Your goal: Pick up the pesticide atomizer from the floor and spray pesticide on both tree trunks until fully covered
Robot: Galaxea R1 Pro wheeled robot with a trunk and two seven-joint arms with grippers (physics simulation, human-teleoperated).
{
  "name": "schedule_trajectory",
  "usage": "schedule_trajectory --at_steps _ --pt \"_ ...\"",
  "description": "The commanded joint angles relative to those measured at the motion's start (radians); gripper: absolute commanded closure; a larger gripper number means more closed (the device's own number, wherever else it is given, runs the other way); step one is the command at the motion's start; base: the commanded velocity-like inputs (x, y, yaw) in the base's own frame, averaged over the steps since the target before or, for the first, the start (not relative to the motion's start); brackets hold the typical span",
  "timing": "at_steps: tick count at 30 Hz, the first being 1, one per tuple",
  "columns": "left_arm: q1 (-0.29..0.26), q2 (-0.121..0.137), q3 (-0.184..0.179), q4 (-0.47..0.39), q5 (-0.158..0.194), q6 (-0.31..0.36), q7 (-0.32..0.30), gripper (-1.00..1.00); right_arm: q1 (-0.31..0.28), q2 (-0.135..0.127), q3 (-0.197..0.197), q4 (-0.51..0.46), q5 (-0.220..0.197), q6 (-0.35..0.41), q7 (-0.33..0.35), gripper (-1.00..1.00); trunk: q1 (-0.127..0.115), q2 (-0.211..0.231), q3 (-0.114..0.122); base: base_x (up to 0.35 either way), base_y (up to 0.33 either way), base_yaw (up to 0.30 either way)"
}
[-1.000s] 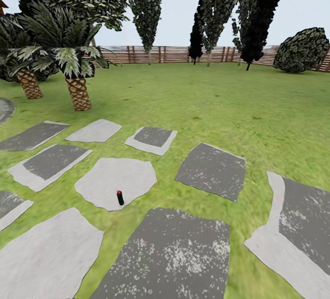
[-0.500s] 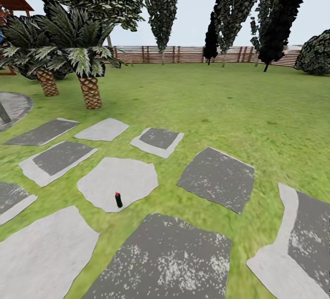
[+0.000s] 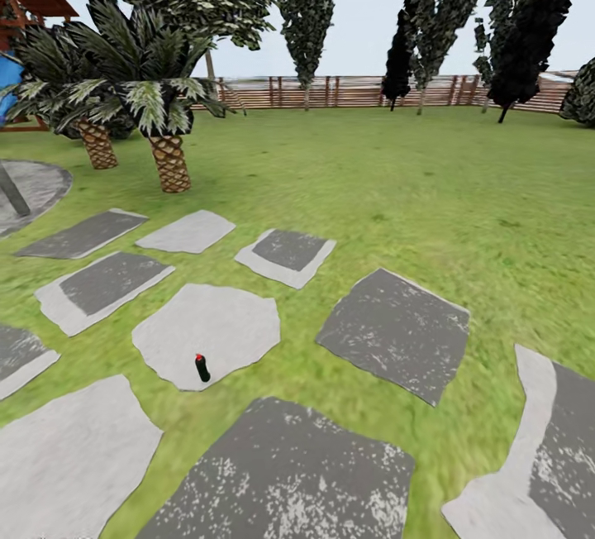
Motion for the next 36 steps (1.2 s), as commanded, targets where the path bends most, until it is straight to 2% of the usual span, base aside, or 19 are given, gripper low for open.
schedule_trajectory --at_steps 1,36 --pt "0.0 0.0 0.0 0.0 0.0 0.0 0.0 -1.0 0.0 0.0 0.0 0.0 0.0 0.0 0.0 -1.0 0.0 0.0 0.0 0.182 -0.172 0.273" --pt "0.0 0.0 0.0 -0.001 0.0 -0.001 0.001 -1.0 0.0 0.0 0.0 0.001 0.0 0.0 0.0 -1.0 0.0 0.0 0.0 0.195 -0.162 0.278"
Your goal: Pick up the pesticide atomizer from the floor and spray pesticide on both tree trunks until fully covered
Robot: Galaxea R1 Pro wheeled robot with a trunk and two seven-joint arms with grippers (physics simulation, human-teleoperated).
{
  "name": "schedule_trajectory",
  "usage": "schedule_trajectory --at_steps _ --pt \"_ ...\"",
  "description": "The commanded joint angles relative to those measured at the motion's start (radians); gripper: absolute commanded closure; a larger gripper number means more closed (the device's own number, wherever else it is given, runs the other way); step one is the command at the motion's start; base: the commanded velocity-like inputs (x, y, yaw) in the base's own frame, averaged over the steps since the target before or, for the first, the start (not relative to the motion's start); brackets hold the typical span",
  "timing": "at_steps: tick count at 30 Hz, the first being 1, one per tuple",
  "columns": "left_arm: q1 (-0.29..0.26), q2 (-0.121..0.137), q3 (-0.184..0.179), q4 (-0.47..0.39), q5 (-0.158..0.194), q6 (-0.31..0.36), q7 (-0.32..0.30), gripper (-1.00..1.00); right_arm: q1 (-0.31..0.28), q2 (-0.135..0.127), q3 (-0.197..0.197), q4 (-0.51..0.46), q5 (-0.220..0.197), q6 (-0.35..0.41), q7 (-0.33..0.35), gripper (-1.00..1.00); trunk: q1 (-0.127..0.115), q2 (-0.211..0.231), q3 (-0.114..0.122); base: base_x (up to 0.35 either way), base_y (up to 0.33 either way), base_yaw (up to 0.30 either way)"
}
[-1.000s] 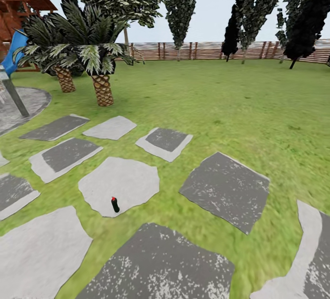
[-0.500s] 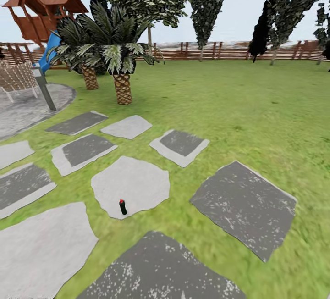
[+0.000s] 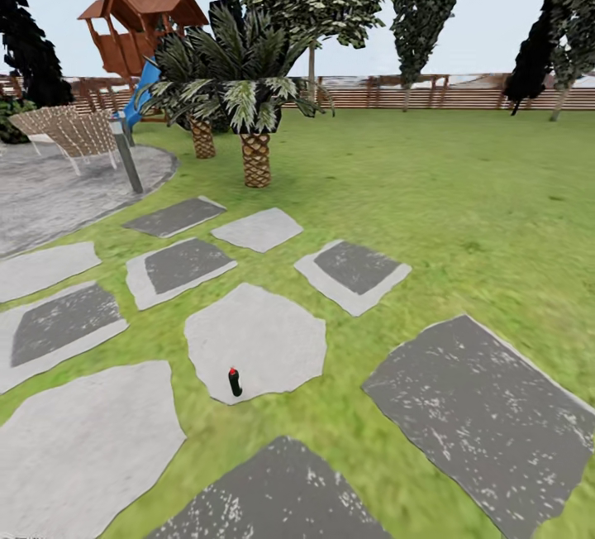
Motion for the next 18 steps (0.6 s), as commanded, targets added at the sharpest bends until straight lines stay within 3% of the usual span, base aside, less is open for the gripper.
schedule_trajectory --at_steps 1,13,18 --pt "0.0 0.0 0.0 0.0 0.0 0.0 0.0 -1.0 0.0 0.0 0.0 0.0 0.0 0.0 0.0 -1.0 0.0 0.0 0.0 0.235 -0.172 0.278" --pt "0.0 0.0 0.0 0.0 0.0 0.0 -0.001 -1.0 0.0 0.0 0.0 0.0 0.0 0.0 0.0 -1.0 0.0 0.0 0.0 0.236 -0.172 0.274" --pt "-0.003 0.0 -0.001 -0.008 -0.001 -0.001 -0.001 -1.0 0.0 -0.004 -0.003 -0.001 0.0 0.0 -0.001 -1.0 0.0 0.0 0.0 0.237 -0.174 0.097"
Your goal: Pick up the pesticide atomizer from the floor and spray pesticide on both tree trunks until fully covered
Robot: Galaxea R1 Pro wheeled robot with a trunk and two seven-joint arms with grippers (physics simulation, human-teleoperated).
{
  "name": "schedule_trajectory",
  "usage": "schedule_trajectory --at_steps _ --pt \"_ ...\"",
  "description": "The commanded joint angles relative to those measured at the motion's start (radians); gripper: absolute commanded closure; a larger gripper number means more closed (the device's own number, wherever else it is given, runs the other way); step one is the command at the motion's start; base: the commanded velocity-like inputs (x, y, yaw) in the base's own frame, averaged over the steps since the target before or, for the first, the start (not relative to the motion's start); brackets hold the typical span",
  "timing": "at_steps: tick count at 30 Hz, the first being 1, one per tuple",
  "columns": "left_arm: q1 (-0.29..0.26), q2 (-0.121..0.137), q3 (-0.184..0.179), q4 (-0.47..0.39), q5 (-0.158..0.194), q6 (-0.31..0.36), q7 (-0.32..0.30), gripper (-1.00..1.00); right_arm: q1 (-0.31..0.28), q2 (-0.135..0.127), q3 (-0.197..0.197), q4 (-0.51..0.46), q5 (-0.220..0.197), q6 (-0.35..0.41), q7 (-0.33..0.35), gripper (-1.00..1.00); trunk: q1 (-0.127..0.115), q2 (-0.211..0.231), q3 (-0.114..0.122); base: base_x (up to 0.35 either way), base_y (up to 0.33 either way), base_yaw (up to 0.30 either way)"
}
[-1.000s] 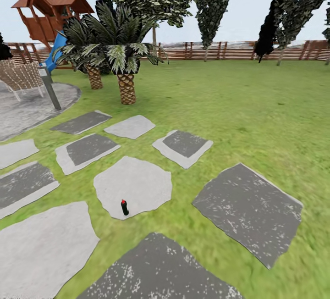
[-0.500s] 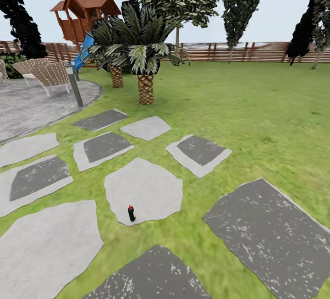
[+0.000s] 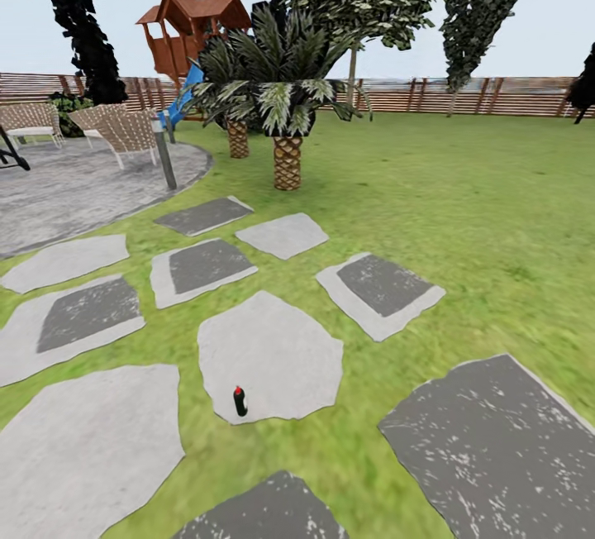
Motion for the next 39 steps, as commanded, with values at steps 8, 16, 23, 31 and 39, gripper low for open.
schedule_trajectory --at_steps 8,16,23,31,39 --pt "-0.129 0.004 -0.003 -0.038 -0.004 0.015 0.034 -1.0 -0.033 -0.006 -0.002 -0.137 0.0 0.002 0.0 -1.0 0.0 0.0 0.0 0.095 -0.069 0.006" --pt "-0.308 -0.011 -0.006 -0.067 -0.003 0.073 0.037 -1.0 -0.178 -0.007 -0.007 -0.24 -0.001 0.007 -0.001 -1.0 0.0 0.0 0.0 0.003 -0.002 0.0" --pt "-0.343 -0.014 -0.006 -0.108 0.003 0.087 0.038 -1.0 -0.28 -0.005 -0.007 -0.239 -0.001 0.107 -0.001 -1.0 0.0 0.0 0.0 0.0 0.0 0.0" --pt "-0.349 -0.034 -0.008 -0.154 0.0 0.085 0.044 -1.0 -0.313 -0.005 -0.007 -0.249 -0.003 0.245 -0.001 -1.0 0.0 0.0 0.0 0.046 0.0 0.0" --pt "-0.342 -0.034 -0.005 -0.159 -0.002 0.087 0.045 -1.0 -0.314 -0.004 -0.005 -0.25 -0.003 0.246 0.0 -1.0 0.0 0.0 0.0 0.31 0.0 0.0"
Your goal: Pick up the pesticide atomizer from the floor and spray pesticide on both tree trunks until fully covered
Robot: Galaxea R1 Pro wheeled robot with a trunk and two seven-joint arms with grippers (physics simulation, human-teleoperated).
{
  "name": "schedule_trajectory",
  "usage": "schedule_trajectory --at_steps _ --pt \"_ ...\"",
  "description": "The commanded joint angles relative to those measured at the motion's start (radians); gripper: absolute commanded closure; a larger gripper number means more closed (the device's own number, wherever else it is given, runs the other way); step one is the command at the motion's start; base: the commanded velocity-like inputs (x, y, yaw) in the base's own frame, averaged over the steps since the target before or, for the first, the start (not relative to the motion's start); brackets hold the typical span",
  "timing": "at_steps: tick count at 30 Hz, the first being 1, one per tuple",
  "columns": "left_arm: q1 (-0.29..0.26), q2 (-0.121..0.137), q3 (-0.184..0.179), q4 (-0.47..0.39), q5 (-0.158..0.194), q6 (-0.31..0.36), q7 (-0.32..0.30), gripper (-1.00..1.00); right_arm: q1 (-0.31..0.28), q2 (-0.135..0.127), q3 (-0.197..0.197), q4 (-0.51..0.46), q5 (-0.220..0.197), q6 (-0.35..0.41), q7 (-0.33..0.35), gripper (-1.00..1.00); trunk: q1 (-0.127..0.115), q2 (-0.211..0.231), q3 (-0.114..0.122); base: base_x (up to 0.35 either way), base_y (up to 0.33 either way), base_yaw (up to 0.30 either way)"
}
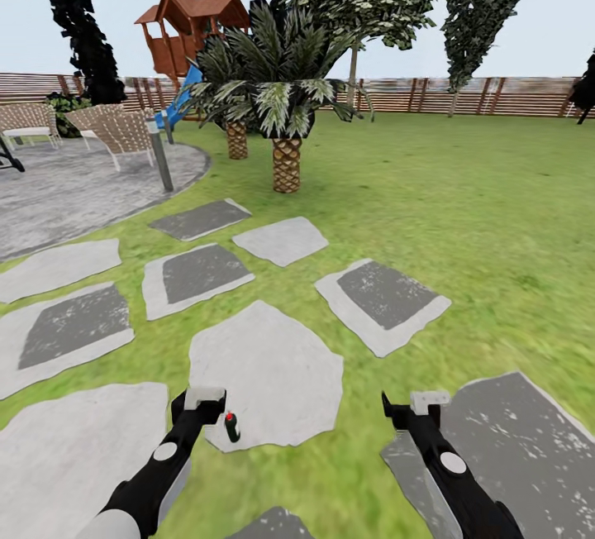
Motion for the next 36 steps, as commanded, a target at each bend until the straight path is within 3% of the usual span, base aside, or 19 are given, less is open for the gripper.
schedule_trajectory --at_steps 1,8,18,33,36 --pt "0.0 0.0 0.0 0.0 0.0 0.0 0.0 -1.0 0.0 0.0 0.0 0.0 0.0 0.0 0.0 -1.0 0.0 0.0 0.0 0.337 0.0 0.0" --pt "-0.006 0.0 0.0 0.0 -0.001 0.0 -0.001 -1.0 0.0 0.0 0.0 0.001 0.0 0.0 -0.001 -1.0 0.0 0.0 0.0 0.333 0.0 0.0" --pt "-0.004 0.001 -0.004 0.0 -0.001 -0.007 -0.002 -1.0 0.0 0.0 -0.001 0.0 0.0 0.0 0.0 -1.0 0.0 0.0 0.0 0.051 0.0 0.0" --pt "-0.006 0.0 0.0 0.01 -0.001 -0.009 -0.001 -1.0 0.0 0.0 -0.003 -0.001 -0.002 0.001 -0.001 -1.0 0.058 -0.105 -0.067 0.0 0.0 0.0" --pt "-0.006 0.0 0.0 0.011 -0.001 -0.009 -0.001 -1.0 0.0 0.0 -0.003 -0.001 -0.002 0.001 -0.001 -1.0 0.059 -0.106 -0.084 0.0 0.0 0.0"
